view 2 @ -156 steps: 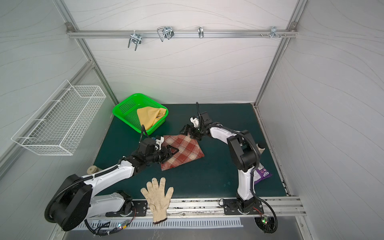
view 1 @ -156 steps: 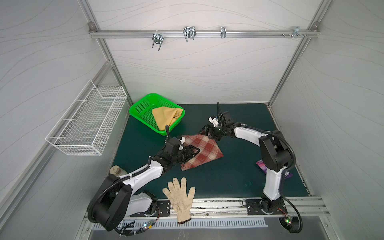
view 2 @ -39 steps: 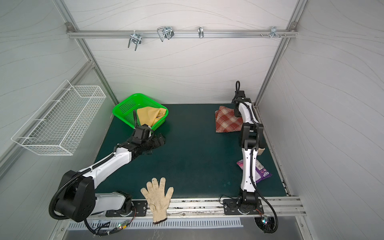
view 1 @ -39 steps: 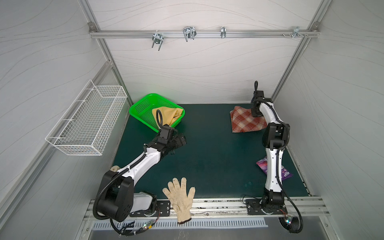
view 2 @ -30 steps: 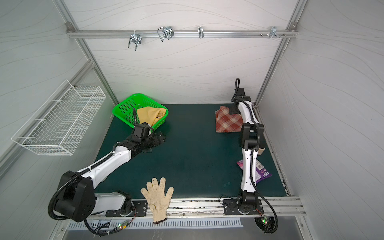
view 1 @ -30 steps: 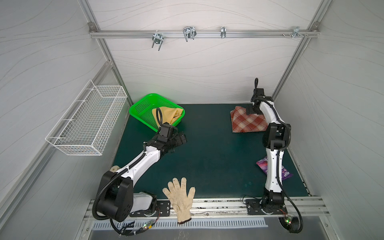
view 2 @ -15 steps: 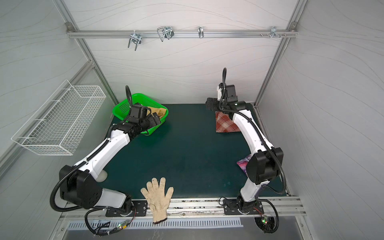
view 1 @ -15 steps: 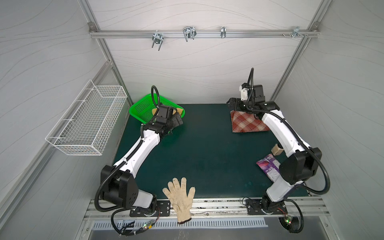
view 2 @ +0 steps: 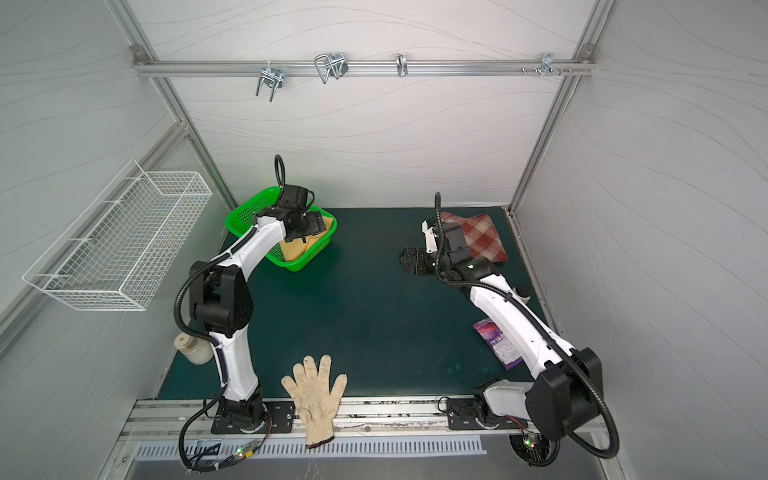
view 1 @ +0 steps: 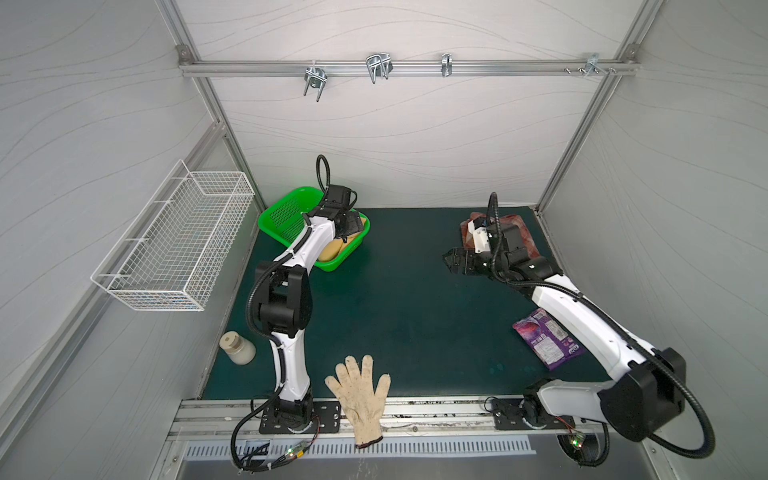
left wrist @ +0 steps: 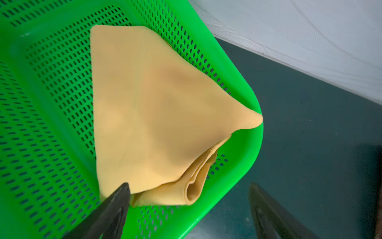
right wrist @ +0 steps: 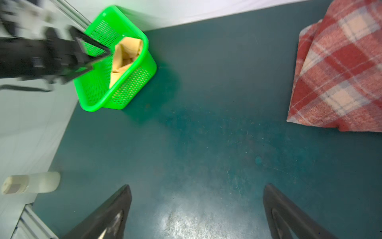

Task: Fold and stack the skirts
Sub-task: 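Grasp the yellow skirt in the basket with the left gripper while the right releases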

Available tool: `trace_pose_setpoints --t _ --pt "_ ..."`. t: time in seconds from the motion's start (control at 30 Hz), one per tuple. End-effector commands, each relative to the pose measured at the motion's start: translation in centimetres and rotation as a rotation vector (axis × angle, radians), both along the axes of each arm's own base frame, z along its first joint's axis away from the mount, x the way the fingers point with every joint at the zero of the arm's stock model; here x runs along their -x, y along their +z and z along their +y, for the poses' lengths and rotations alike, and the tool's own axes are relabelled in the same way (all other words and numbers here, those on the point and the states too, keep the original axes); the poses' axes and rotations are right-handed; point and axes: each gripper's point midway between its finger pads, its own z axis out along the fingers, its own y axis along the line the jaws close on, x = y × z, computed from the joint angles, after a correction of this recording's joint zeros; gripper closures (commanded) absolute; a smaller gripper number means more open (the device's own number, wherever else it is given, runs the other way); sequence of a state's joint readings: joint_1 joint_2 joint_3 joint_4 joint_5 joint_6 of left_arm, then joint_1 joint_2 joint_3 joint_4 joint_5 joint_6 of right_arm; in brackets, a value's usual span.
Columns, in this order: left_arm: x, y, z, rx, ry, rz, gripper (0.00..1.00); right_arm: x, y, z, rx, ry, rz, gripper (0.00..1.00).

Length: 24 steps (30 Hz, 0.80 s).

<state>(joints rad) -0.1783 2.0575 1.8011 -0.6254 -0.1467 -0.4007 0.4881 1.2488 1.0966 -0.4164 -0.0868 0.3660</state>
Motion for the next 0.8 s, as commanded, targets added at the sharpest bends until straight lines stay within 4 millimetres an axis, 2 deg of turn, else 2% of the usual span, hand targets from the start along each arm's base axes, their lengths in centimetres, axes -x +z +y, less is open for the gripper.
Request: trace_pose_setpoints --t 0.0,0.17,0.37,0.43,0.5,0.67,0.77 --pt "-1.0 -0.2 0.2 -0.047 -0.039 0.021 0.11 0.7 0.0 0.4 -0.018 0.018 -0.009 0.01" --pt "-2.3 -1.8 1.6 -0.162 -0.041 0.066 0.12 1.8 -0.7 0.7 -0.019 0.035 0.005 0.01" --pt "-3.2 -3.5 3.0 -0.281 -0.055 0.121 0.2 2.4 -1.2 0.9 -0.033 0.037 0.016 0.01" --pt "-3.6 -3.6 3.1 -0.293 -0.063 0.116 0.29 2.6 -1.4 1.1 -0.031 0.042 0.021 0.01" --pt "-3.9 -3.5 3.3 -0.311 -0.071 0.112 0.43 2.8 -1.6 1.2 -0.03 0.044 0.029 0.01" --pt "-4.5 -2.3 3.4 -0.326 -0.079 0.095 0.85 3.3 -1.9 1.4 -0.02 0.048 0.025 0.01" --pt "-4.4 -0.3 3.3 -0.313 -0.078 0.058 0.97 3.5 -2.2 1.4 -0.019 0.049 0.029 0.01"
